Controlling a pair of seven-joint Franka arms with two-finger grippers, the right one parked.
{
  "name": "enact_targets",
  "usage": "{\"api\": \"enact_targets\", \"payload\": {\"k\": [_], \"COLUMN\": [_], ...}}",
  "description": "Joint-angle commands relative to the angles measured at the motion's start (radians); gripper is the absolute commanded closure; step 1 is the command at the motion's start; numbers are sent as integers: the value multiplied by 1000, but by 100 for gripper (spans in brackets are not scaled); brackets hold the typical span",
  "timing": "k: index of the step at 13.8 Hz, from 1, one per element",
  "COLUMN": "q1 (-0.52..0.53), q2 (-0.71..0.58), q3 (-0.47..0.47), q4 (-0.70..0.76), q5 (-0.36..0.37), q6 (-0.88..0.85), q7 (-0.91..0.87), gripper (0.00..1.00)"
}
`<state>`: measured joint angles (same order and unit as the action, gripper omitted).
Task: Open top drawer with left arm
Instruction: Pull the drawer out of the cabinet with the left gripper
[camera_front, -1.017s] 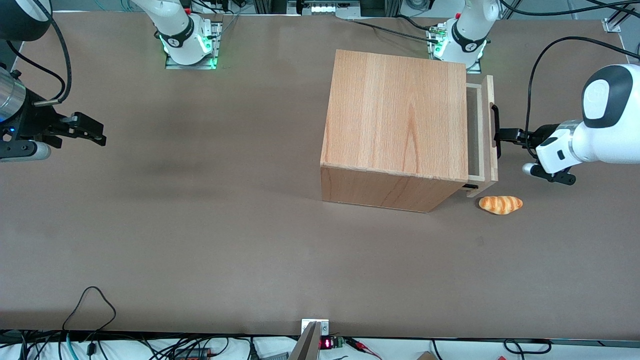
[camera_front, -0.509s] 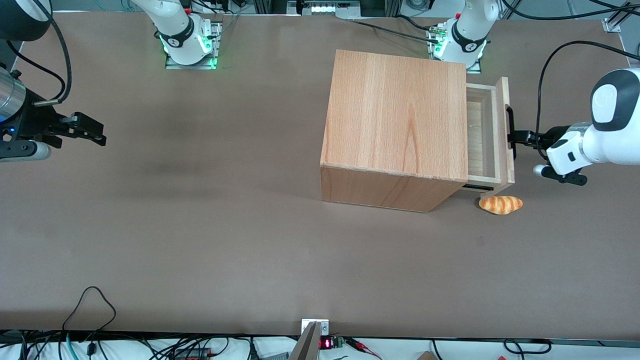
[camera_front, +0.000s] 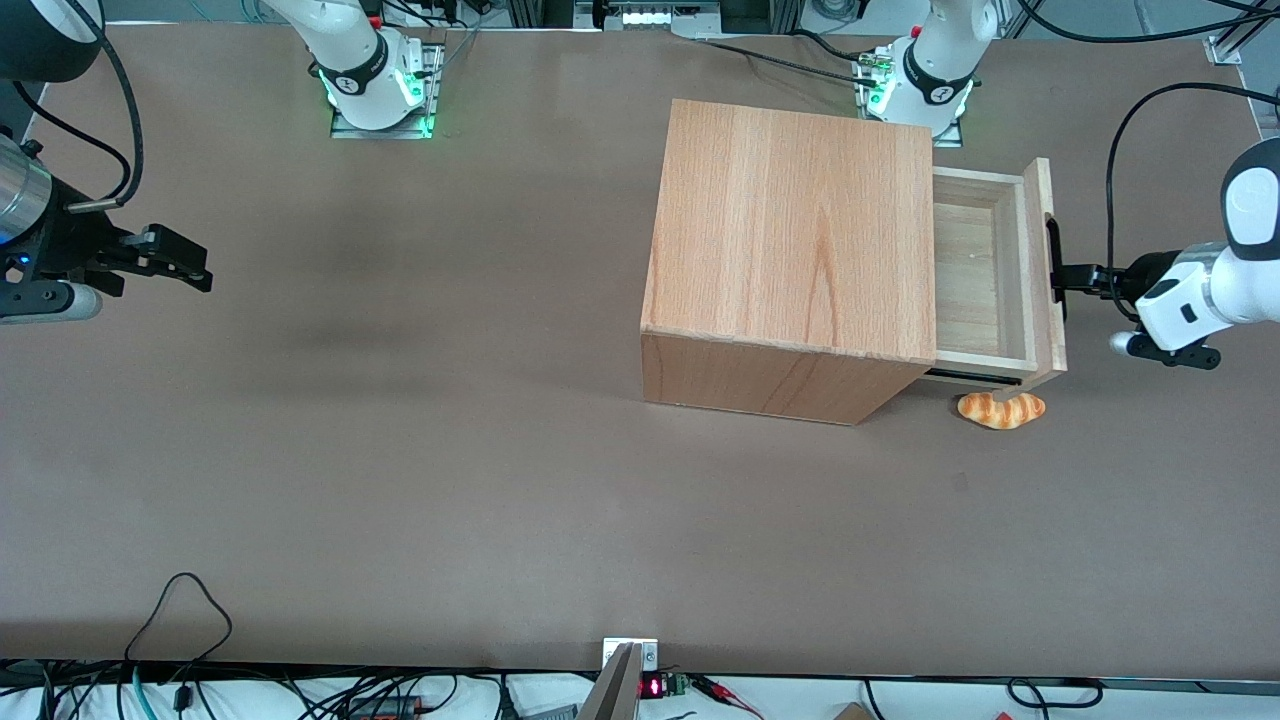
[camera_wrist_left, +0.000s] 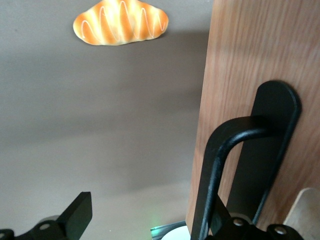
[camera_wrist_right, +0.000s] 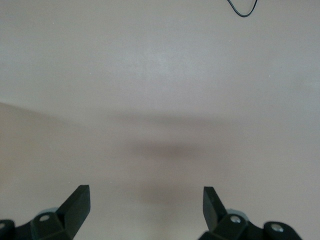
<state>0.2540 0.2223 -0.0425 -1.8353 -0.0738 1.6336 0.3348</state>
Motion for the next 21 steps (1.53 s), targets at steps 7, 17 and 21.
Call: {"api": "enact_targets", "payload": {"k": [7,17,21], "q1": [68,139,174], "q2": [48,55,80], "q3": [-7,-7,-7], "q4": [54,88,125], "q5": [25,26,26], "q6": [20,23,20], "q7": [85,138,191], "gripper": [0,0,0]}}
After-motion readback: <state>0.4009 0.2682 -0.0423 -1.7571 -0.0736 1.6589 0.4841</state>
